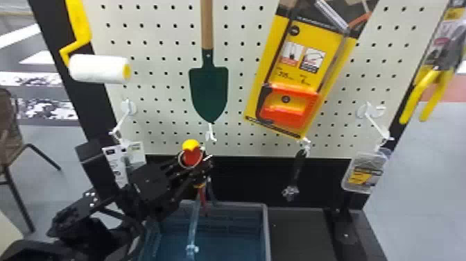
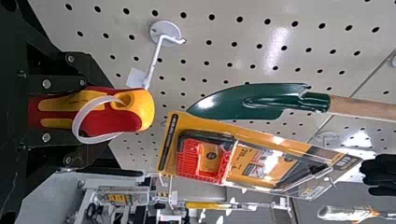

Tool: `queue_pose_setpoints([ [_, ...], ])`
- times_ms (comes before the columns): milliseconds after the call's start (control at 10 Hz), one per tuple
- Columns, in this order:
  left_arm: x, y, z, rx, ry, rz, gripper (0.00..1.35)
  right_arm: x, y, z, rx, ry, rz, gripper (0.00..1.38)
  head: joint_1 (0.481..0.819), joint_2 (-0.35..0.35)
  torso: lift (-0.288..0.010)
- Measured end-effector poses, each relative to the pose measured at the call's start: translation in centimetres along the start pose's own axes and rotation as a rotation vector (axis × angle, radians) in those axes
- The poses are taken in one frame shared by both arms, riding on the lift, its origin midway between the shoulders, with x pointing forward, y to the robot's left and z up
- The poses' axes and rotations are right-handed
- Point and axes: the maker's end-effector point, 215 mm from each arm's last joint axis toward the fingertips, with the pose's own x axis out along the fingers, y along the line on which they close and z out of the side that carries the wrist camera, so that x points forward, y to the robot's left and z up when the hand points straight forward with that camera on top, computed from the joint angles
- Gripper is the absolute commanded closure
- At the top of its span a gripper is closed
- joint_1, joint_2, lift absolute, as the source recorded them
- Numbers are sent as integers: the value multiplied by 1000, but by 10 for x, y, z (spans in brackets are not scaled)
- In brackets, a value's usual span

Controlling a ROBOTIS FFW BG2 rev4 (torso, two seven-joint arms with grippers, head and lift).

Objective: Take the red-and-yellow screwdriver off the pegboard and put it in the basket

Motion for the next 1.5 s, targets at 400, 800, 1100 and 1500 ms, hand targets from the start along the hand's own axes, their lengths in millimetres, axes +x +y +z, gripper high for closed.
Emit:
queue_pose_setpoints([
  [400,-17,5,19,-21,-44,75,1211,0,0,-2,-2,5,0,209,549,0,-100],
  [800,-14,2,21,-59,-67,96,1211,1,0,-3,-2,8,0,209,549,0,-100],
  [1100,-5,-6,37,-85,-117,95,1211,1,0,-4,-4,9,-1,209,549,0,-100],
  [1500,-11,-6,60,-107,-176,137,1211,1,0,-5,-5,15,1,209,549,0,-100],
])
